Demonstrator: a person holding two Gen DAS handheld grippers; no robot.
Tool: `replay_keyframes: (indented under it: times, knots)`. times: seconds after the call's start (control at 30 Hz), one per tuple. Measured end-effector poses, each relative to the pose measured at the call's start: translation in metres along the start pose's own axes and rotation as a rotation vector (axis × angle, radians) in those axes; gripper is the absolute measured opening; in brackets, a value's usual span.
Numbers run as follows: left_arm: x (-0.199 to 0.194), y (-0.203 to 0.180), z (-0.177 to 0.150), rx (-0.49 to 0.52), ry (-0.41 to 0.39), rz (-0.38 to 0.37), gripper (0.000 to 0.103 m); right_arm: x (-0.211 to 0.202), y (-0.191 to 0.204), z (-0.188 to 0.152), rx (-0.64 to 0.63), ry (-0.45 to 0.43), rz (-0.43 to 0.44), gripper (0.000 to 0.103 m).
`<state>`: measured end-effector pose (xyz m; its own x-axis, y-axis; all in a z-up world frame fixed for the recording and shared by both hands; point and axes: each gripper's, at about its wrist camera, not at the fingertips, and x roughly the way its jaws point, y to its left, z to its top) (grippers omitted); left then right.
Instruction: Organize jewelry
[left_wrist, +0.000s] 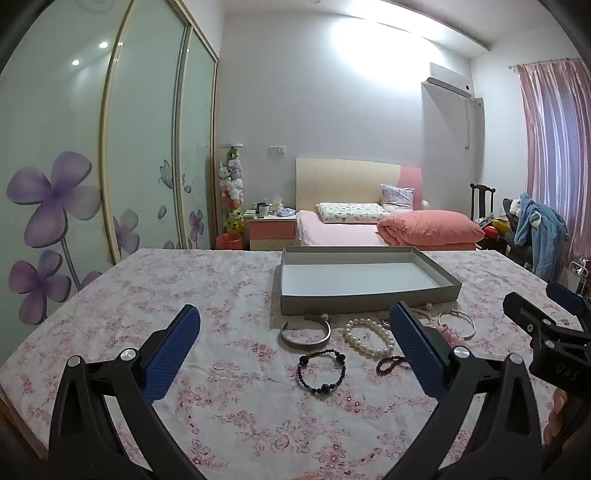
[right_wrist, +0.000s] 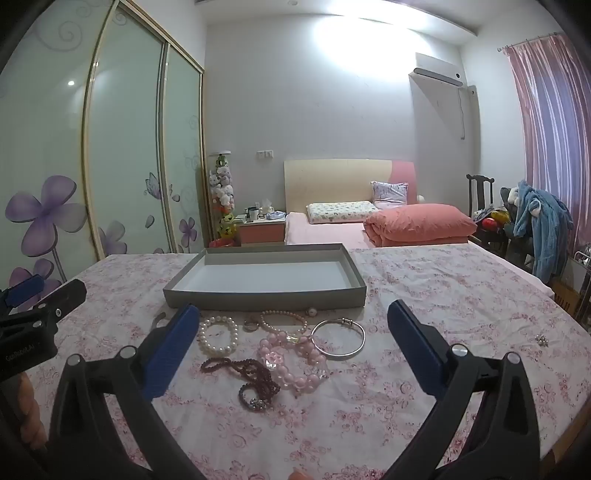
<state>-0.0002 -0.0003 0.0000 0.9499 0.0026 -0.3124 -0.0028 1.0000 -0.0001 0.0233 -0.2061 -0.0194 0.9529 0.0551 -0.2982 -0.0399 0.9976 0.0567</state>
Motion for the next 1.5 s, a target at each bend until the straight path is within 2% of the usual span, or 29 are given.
replay_keyframes:
  times: [1.5]
  knots:
    - [-0.0014,0.0012,0.0,-0.013,0.008,0.004,0.101,0.0013,-0.0008,-0.0009,0.001,0.006,0.0,0.099]
